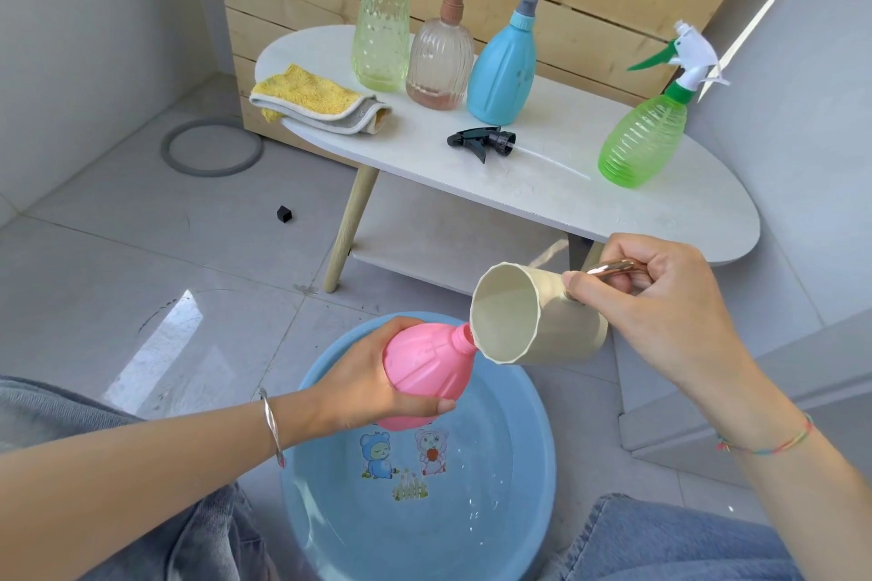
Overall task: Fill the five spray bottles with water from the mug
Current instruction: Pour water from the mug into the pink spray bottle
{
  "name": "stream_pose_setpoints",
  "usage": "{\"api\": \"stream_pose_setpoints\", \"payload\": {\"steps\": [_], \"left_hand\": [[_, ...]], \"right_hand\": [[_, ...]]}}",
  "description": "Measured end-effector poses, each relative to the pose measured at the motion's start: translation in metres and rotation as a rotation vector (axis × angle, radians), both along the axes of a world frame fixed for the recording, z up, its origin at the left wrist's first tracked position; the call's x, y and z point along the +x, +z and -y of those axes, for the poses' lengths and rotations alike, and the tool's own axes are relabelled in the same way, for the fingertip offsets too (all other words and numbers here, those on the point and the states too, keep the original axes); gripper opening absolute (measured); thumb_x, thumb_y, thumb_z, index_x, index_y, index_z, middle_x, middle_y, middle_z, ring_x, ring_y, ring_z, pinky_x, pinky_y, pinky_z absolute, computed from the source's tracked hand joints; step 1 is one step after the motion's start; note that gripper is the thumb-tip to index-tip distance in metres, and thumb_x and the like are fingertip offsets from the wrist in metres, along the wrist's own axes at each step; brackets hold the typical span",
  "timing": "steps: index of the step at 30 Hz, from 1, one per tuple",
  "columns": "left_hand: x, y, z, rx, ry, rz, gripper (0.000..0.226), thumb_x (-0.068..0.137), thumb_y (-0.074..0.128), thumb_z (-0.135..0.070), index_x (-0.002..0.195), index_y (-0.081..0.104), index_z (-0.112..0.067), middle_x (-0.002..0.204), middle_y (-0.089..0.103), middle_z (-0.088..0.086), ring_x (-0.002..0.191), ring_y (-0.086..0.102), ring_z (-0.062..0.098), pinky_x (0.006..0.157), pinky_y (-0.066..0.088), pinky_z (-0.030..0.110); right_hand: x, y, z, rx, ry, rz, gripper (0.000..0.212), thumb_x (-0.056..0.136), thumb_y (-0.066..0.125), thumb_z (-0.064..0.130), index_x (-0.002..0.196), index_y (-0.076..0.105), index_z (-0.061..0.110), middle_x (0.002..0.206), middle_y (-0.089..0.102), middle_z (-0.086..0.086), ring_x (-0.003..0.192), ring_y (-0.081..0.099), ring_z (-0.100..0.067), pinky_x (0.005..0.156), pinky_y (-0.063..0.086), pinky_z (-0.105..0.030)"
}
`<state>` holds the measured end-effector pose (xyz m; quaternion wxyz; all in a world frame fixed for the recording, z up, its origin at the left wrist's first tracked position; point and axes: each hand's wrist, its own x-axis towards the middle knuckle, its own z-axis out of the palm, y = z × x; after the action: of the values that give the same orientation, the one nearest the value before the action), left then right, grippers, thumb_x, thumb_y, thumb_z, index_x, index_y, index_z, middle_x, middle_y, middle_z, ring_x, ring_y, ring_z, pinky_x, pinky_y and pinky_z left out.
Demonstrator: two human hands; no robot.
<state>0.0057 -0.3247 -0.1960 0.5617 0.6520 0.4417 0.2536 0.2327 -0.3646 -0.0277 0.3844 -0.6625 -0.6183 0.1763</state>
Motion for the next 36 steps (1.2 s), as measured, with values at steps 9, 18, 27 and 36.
{"api": "stream_pose_setpoints", "payload": {"steps": [9,18,27,36], "left_hand": [[-0.0007,0.0006,0.0009,-0.014,-0.002,0.011,0.086,0.043,0.09,-0.056,0.12,0.054,-0.04,0.111,0.064,-0.017,0.099,0.062,-0.001,0.083,0.056,0.025],[-0.0009,0.0,0.0004,-0.021,-0.006,0.012,0.087,0.044,0.09,-0.057,0.121,0.053,-0.039,0.113,0.064,-0.015,0.101,0.062,0.001,0.083,0.056,0.025],[-0.001,0.0002,0.0008,-0.029,-0.006,0.02,0.087,0.044,0.09,-0.056,0.121,0.054,-0.039,0.113,0.064,-0.015,0.101,0.062,0.0,0.084,0.056,0.024],[-0.0018,-0.0015,0.0004,-0.025,-0.005,0.013,0.086,0.045,0.09,-0.056,0.122,0.054,-0.04,0.114,0.064,-0.016,0.103,0.062,0.003,0.086,0.057,0.029]], "right_hand": [[-0.0016,0.0009,0.0008,0.041,0.015,0.033,0.039,0.064,0.068,0.026,0.057,0.038,0.002,0.051,0.029,0.003,0.05,0.026,-0.01,0.047,0.021,-0.019],[-0.0032,0.0006,0.0019,0.071,0.055,0.055,0.034,0.066,0.067,0.024,0.057,0.041,0.004,0.052,0.032,0.005,0.05,0.03,-0.008,0.048,0.024,-0.019],[-0.0018,-0.0018,0.0017,0.126,0.115,0.126,0.035,0.069,0.068,0.023,0.057,0.042,0.003,0.058,0.037,-0.001,0.055,0.034,-0.011,0.053,0.026,-0.017],[-0.0016,-0.0053,0.0008,0.202,0.187,0.199,0.037,0.071,0.07,0.021,0.056,0.036,0.016,0.063,0.04,-0.001,0.058,0.037,-0.011,0.057,0.029,-0.014]]}}
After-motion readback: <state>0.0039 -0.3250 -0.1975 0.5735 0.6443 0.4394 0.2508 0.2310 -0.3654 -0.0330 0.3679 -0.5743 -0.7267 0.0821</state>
